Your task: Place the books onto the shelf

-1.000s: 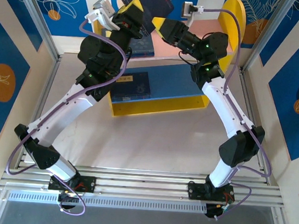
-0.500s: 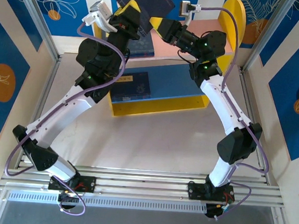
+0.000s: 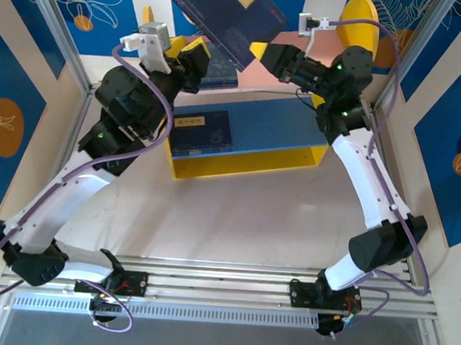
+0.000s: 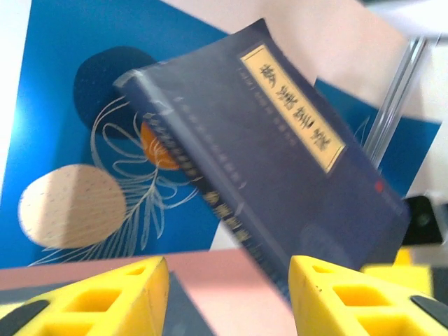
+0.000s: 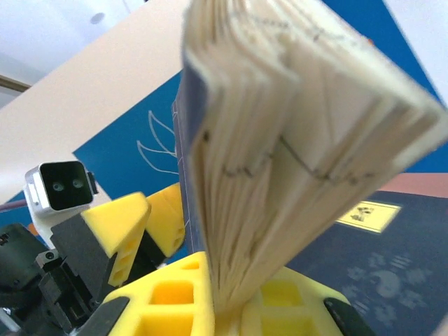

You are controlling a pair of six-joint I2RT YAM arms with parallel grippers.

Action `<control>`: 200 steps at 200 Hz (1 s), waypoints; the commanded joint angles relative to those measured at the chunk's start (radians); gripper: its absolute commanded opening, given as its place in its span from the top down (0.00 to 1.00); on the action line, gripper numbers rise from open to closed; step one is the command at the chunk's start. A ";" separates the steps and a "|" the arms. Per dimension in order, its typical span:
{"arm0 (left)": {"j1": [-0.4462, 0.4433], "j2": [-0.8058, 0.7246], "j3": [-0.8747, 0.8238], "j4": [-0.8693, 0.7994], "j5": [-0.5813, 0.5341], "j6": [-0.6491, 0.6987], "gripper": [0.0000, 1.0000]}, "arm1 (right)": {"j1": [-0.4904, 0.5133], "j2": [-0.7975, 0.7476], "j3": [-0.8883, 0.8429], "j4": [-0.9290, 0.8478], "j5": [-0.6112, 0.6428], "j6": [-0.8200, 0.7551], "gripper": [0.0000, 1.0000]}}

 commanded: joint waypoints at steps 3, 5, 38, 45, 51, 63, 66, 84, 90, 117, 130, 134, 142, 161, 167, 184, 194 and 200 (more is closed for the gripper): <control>0.014 -0.064 0.051 -0.302 0.039 0.072 0.50 | -0.024 -0.105 -0.059 -0.121 -0.004 -0.149 0.95; 0.015 -0.069 0.053 -0.317 0.041 0.074 0.50 | -0.027 -0.116 -0.066 -0.127 -0.004 -0.157 0.95; 0.088 -0.111 0.125 -0.619 0.177 0.075 0.49 | -0.056 -0.221 -0.143 -0.263 -0.014 -0.265 0.95; 0.120 -0.117 0.137 -0.669 0.223 0.063 0.50 | -0.059 -0.238 -0.154 -0.291 -0.016 -0.289 0.96; 0.151 -0.123 0.143 -0.694 0.265 0.055 0.50 | -0.061 -0.251 -0.162 -0.316 -0.015 -0.312 0.96; 0.198 -0.131 0.157 -0.731 0.353 0.052 0.50 | -0.063 -0.269 -0.173 -0.358 -0.011 -0.349 0.96; 0.207 -0.130 0.165 -0.743 0.370 0.051 0.50 | -0.064 -0.271 -0.175 -0.366 -0.011 -0.357 0.96; 0.237 -0.097 0.232 -0.812 0.458 0.074 0.50 | -0.063 -0.284 -0.175 -0.427 -0.022 -0.403 0.96; 0.243 -0.084 0.249 -0.829 0.486 0.083 0.50 | -0.062 -0.285 -0.174 -0.443 -0.026 -0.417 0.96; 0.276 -0.037 0.272 -0.857 0.627 0.108 0.50 | -0.062 -0.290 -0.173 -0.514 -0.034 -0.467 0.96; 0.285 -0.022 0.270 -0.847 0.702 0.115 0.49 | -0.060 -0.296 -0.176 -0.537 -0.040 -0.487 0.96; 0.288 -0.019 0.272 -0.845 0.726 0.114 0.49 | -0.061 -0.298 -0.177 -0.547 -0.040 -0.493 0.96; 0.295 -0.012 0.273 -0.838 0.779 0.117 0.49 | -0.059 -0.301 -0.179 -0.563 -0.038 -0.508 0.96; 0.309 0.005 0.282 -0.837 0.873 0.114 0.47 | -0.060 -0.307 -0.180 -0.596 -0.044 -0.540 0.96; 0.313 0.011 0.288 -0.842 0.889 0.112 0.47 | -0.061 -0.309 -0.181 -0.601 -0.054 -0.549 0.96; 0.318 0.027 0.305 -0.866 0.889 0.104 0.46 | -0.061 -0.315 -0.183 -0.611 -0.081 -0.566 0.96; 0.325 0.032 0.312 -0.874 0.878 0.100 0.46 | -0.060 -0.317 -0.189 -0.611 -0.098 -0.571 0.96; 0.328 0.033 0.315 -0.876 0.874 0.097 0.46 | -0.060 -0.319 -0.190 -0.611 -0.109 -0.573 0.96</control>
